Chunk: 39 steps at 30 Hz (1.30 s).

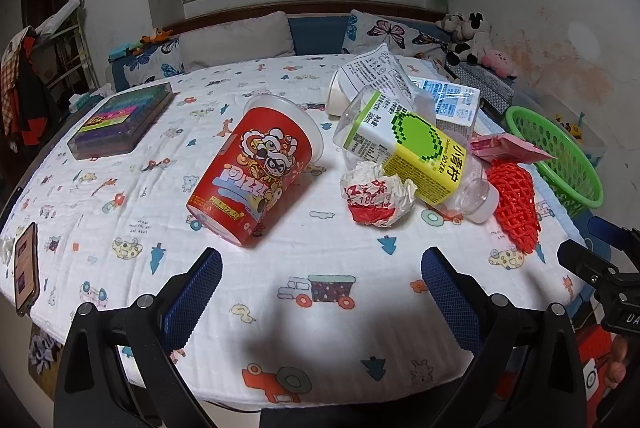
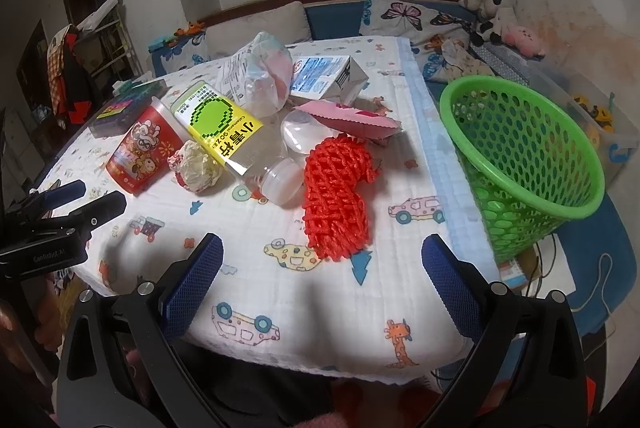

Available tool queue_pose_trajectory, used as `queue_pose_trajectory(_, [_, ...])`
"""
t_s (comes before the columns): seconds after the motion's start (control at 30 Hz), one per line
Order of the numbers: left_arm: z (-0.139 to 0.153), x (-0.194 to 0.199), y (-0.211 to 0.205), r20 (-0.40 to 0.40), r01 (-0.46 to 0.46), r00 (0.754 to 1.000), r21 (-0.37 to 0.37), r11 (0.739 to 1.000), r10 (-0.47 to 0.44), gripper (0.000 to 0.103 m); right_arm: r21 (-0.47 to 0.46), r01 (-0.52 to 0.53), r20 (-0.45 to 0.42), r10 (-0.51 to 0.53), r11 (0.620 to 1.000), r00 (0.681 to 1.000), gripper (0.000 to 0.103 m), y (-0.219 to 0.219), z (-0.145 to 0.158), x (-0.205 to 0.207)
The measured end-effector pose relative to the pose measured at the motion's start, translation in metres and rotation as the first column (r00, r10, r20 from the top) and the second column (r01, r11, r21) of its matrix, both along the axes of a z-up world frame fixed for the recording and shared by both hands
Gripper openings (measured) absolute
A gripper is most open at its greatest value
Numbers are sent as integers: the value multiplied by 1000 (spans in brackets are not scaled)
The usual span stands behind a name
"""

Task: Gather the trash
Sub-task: 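Grasp the pink snack wrapper with the right gripper while the left gripper reaches the red cup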

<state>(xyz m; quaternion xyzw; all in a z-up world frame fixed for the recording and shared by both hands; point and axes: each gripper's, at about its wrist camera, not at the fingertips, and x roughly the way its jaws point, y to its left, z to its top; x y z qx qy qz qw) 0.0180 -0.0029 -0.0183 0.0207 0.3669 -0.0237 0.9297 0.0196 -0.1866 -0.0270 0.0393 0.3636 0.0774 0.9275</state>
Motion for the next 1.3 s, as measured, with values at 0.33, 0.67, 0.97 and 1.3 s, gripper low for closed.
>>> queue_pose_trajectory(0.33, [1, 10, 3, -13, 3, 1000, 1, 1000, -3, 97, 12, 5, -4, -5, 1000, 1000, 99, -5, 1, 11])
queue_pose_trajectory(0.67, [-1, 22, 5, -28, 3, 1000, -7, 1000, -3, 97, 43, -3, 0, 3, 999, 1000, 99, -17, 16, 48])
queue_pose_trajectory(0.97, [-3, 34, 9, -43, 5, 999, -33, 999, -7, 97, 9, 10, -13, -10, 1000, 1000, 99, -19, 7, 91])
queue_pose_trajectory(1.3, [-1, 47, 13, -42, 7, 999, -65, 998, -10, 97, -42, 22, -4, -22, 999, 1000, 92, -17, -3, 122])
